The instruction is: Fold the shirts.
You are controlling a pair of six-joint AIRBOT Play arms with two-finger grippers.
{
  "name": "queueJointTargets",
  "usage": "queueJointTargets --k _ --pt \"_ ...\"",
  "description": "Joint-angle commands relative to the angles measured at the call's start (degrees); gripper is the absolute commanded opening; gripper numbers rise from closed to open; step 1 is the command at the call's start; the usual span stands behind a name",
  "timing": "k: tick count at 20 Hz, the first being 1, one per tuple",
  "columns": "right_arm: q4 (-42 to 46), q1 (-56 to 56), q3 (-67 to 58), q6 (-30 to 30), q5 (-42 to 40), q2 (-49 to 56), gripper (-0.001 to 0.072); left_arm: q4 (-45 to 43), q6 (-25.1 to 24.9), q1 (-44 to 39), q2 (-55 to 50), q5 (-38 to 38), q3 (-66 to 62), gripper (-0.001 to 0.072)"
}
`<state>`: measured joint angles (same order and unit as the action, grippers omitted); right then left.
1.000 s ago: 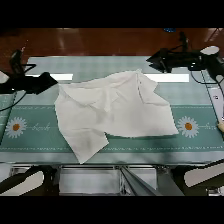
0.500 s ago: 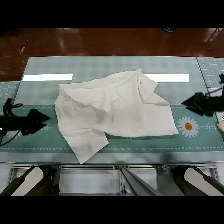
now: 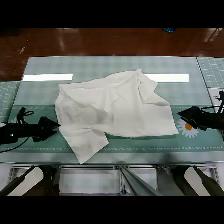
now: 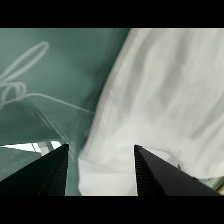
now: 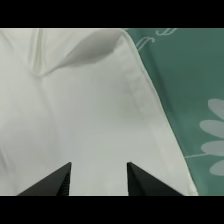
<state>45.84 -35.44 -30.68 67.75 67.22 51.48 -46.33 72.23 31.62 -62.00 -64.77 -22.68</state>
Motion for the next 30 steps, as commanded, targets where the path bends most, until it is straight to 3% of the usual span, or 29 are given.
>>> queueJointTargets --k 1,4,5,6,7,9,15,19,22,28,29,30 --pt "-0.2 -0.3 0.3 0.2 0.5 -0.5 0.0405 1.9 -0.2 -5.6 -3.0 2.9 0.2 0.0506" --pt "1.6 -3.5 -0.8 1.4 0.6 -0.5 0.0405 4.8 -0.2 -10.5 -4.5 5.5 0.2 0.0500" --pt "4.6 -5.9 -1.6 2.5 0.7 -0.5 0.0406 4.8 -0.2 -11.9 -5.0 5.9 0.0 0.0402" --pt "8.5 -8.5 -1.8 4.0 0.7 -0.5 0.0406 4.8 -0.2 -12.7 -5.5 5.7 -0.4 0.0109" --pt "13.4 -11.3 -1.5 6.3 1.5 -0.3 0.0405 4.9 -0.5 -13.0 -5.6 5.2 -0.9 0.0020" --pt "17.9 -13.7 1.4 10.7 1.6 0.3 0.0405 4.8 -1.1 -13.1 -5.5 3.5 -2.6 0.0020" --pt "5.7 -13.0 5.4 5.0 4.4 8.3 0.0405 4.9 -1.1 -13.1 -5.5 3.0 -4.5 0.0020" --pt "8.5 -7.0 5.4 5.6 5.4 13.2 0.0405 4.8 -1.1 -13.1 -5.5 3.6 -4.5 0.0020" --pt "7.4 -2.6 5.4 6.3 1.7 16.8 0.0405 4.8 -1.1 -13.1 -5.5 3.8 -4.5 0.0020" --pt "-3.4 2.9 2.3 4.1 -7.1 20.7 0.0382 4.8 -1.1 -13.1 -5.5 3.9 -4.5 0.0020" --pt "-4.5 4.0 0.8 4.0 -7.7 20.7 0.0280 4.9 -1.1 -13.1 -5.5 4.0 -4.7 0.0020" --pt "-5.6 5.7 -1.0 2.6 -7.8 20.7 0.0119 4.9 -1.1 -13.1 -5.5 3.9 -5.0 0.0020"
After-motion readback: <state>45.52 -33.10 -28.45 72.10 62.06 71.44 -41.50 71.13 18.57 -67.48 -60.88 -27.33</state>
